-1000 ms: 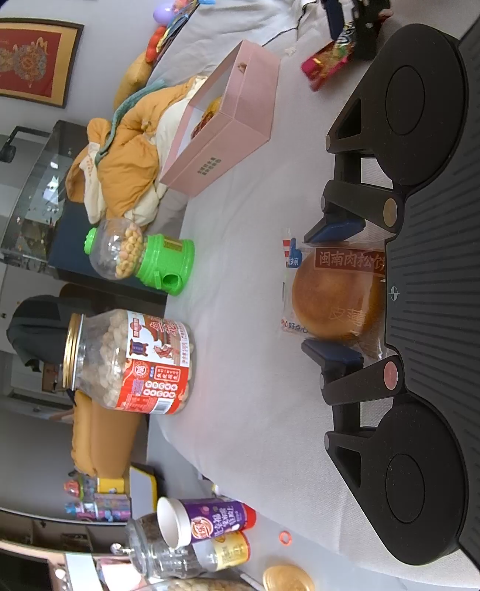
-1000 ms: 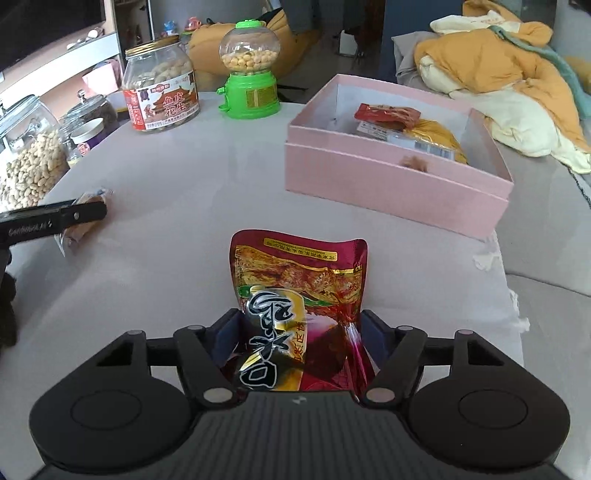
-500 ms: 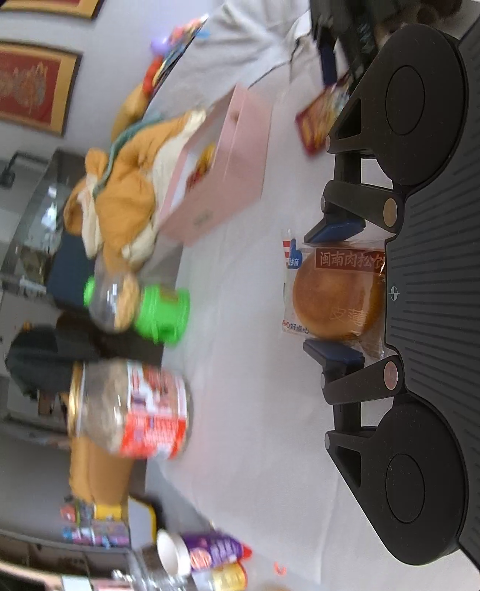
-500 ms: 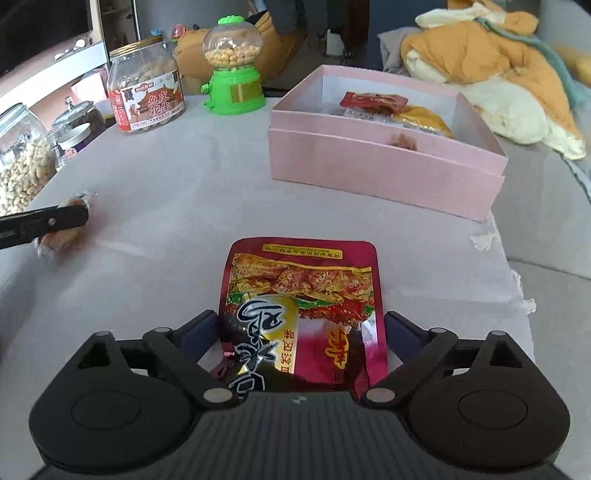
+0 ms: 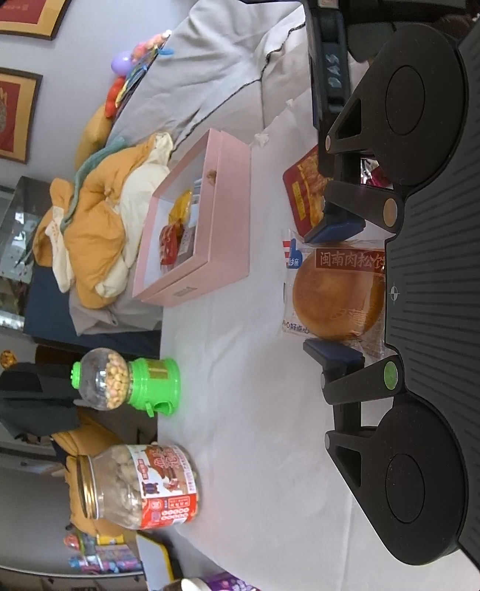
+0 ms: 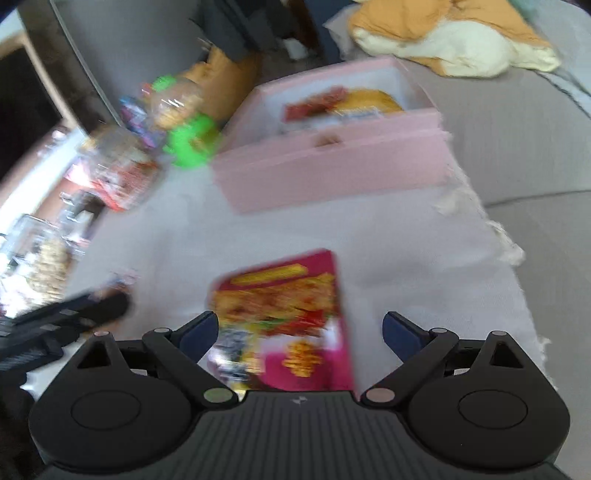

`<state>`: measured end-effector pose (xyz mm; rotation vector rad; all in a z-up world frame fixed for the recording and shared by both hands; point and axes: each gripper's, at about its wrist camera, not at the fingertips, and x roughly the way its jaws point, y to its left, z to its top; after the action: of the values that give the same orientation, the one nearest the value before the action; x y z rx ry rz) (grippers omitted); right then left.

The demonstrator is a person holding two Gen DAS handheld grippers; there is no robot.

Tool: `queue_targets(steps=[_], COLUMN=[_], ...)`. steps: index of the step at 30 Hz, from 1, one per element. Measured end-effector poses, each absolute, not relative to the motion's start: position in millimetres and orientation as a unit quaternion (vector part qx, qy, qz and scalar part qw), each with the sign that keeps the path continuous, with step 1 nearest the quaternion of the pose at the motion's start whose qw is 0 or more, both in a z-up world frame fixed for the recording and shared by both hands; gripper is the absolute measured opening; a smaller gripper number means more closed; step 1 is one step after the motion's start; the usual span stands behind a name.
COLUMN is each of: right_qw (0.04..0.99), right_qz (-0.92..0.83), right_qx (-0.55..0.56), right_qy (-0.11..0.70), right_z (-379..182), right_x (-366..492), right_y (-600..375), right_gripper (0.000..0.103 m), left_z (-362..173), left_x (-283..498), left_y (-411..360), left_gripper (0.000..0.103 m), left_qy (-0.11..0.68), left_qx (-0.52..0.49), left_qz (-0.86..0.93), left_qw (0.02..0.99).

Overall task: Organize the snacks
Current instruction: 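Carry the bun with the left tool while the right tool carries the red-purple bag toward it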

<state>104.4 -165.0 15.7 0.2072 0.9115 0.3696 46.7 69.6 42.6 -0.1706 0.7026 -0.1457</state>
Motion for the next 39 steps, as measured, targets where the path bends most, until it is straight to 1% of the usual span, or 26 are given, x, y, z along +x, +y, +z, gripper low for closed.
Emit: queue_targets(steps=[2,4,6,9,12,17,19,20,21,22,23,24,25,26,28,29,30,32,33,34,36,39], right_qw=[0.882,0.887,0.895,0.904,0.903,0.897,0.892,0.890,0.886,0.886,0.884,0.880,0.876,0.873,0.872,0.870,0.869,0.864,0.859,0.852,0.850,0.868], right_qz=[0.173,0.162,0.146,0.121,0.105,0.153,0.173,0.176,0.178,0.176,0.180,0.181,0.175,0.164,0.154,0.159,0.166,0.184,0.200,0.216,0.220,0.200], right_qx=[0.079,0.040,-0.003,0.009,0.013,-0.020,-0.024,-0.020,-0.013,-0.004,0.009,0.026,0.039,0.046,0.057,0.065,0.078,0.106,0.123,0.144,0.160,0.092], right_qy=[0.432,0.430,0.421,0.410,0.416,0.414,0.417,0.421,0.428,0.429,0.432,0.438,0.447,0.457,0.462,0.462,0.459,0.457,0.455,0.454,0.452,0.445], right_z=[15,13,9,7,8,5,10,13,16,19,22,25,27,26,23,21,20,19,17,16,15,18], right_x=[101,98,95,96,98,97,95,95,96,97,99,101,105,109,114,115,114,113,111,110,109,104], right_y=[-157,-143,-127,-121,-118,-123,-133,-139,-146,-154,-162,-171,-180,-187,-198,-204,-208,-214,-215,-214,-209,-180], right_gripper=[0.099,0.103,0.103,0.103,0.103,0.103,0.091,0.088,0.078,0.064,0.056,0.043,0.023,0.020,0.020,0.020,0.024,0.042,0.066,0.084,0.093,0.103], left_z=[43,45,46,49,51,48,47,46,45,45,45,44,44,43,42,41,40,37,36,34,30,26], left_x=[45,43,41,38,35,34,33,33,33,33,33,33,33,34,34,34,34,36,38,39,40,40], left_y=[69,69,71,76,79,80,78,77,76,74,72,69,67,65,62,61,60,60,60,61,62,64], left_gripper=[0.060,0.061,0.061,0.060,0.060,0.060,0.060,0.060,0.060,0.060,0.060,0.060,0.060,0.060,0.060,0.060,0.060,0.060,0.060,0.060,0.060,0.060], left_qy=[0.344,0.343,0.340,0.336,0.334,0.338,0.339,0.340,0.340,0.341,0.341,0.342,0.343,0.344,0.345,0.346,0.347,0.351,0.352,0.354,0.357,0.360], left_qx=[-0.084,-0.083,-0.087,-0.092,-0.096,-0.102,-0.103,-0.103,-0.104,-0.105,-0.105,-0.104,-0.102,-0.101,-0.100,-0.099,-0.098,-0.098,-0.098,-0.098,-0.101,-0.106], left_qz=[-0.071,-0.069,-0.064,-0.060,-0.059,-0.065,-0.071,-0.073,-0.076,-0.079,-0.082,-0.087,-0.091,-0.095,-0.099,-0.099,-0.098,-0.095,-0.093,-0.090,-0.086,-0.083], left_qw=[0.932,0.933,0.934,0.935,0.936,0.933,0.932,0.932,0.932,0.931,0.930,0.930,0.929,0.929,0.928,0.928,0.927,0.926,0.926,0.926,0.925,0.923])
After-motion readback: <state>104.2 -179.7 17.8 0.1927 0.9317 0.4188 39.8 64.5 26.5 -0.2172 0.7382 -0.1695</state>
